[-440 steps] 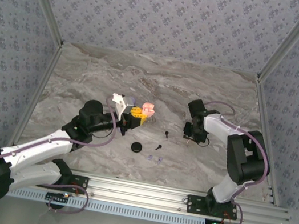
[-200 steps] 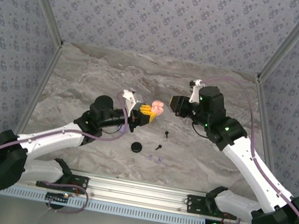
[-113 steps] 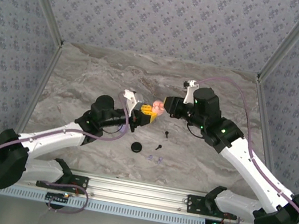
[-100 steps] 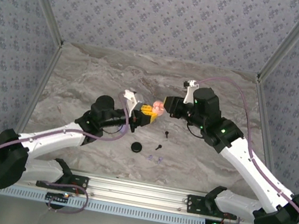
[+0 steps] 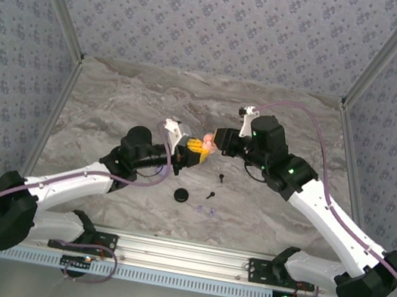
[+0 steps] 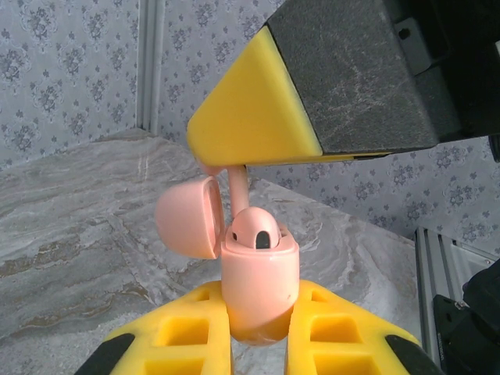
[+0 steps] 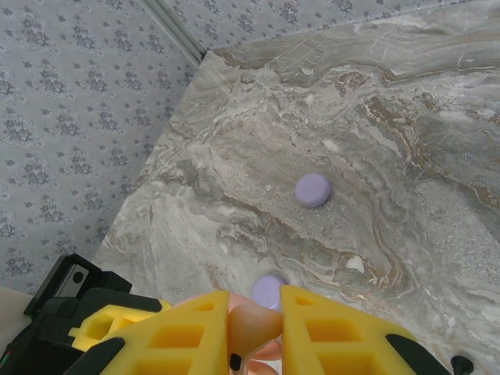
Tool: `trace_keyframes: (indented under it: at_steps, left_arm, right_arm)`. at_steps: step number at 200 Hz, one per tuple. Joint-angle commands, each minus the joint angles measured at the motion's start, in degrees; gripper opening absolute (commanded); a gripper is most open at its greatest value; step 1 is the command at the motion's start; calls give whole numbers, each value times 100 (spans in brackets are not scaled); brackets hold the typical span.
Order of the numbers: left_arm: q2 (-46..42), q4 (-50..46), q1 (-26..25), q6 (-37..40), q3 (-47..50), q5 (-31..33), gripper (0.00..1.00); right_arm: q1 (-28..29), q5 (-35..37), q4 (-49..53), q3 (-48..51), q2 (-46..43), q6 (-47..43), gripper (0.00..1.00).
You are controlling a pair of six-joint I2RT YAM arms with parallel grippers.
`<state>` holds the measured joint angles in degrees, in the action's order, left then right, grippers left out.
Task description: Insert wireless bluetooth earbuds into charging case
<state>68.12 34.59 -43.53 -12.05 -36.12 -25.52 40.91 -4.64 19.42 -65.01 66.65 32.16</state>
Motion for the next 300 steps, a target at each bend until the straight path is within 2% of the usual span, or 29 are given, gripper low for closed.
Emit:
trace_keyframes:
  at_steps: [1, 138, 230, 260, 300]
  left_arm:
    - [-2, 250, -42, -31, -264, -32, 0]
    - [33, 311, -40, -46, -241, 117, 0]
    - [52, 432, -42, -122, -214, 91, 0]
    - [53, 487, -41, -166, -211, 84, 0]
    - [42, 496, -40, -187, -191, 79, 0]
  right_arm:
    - [82, 67, 58, -30, -27, 24, 22]
    - [188, 90, 201, 103, -112, 36, 22]
    - [214, -50, -80, 200, -65, 172, 22]
    - [224, -42, -47, 219, -65, 176, 25]
    - [127, -97, 58, 66, -182, 104, 34]
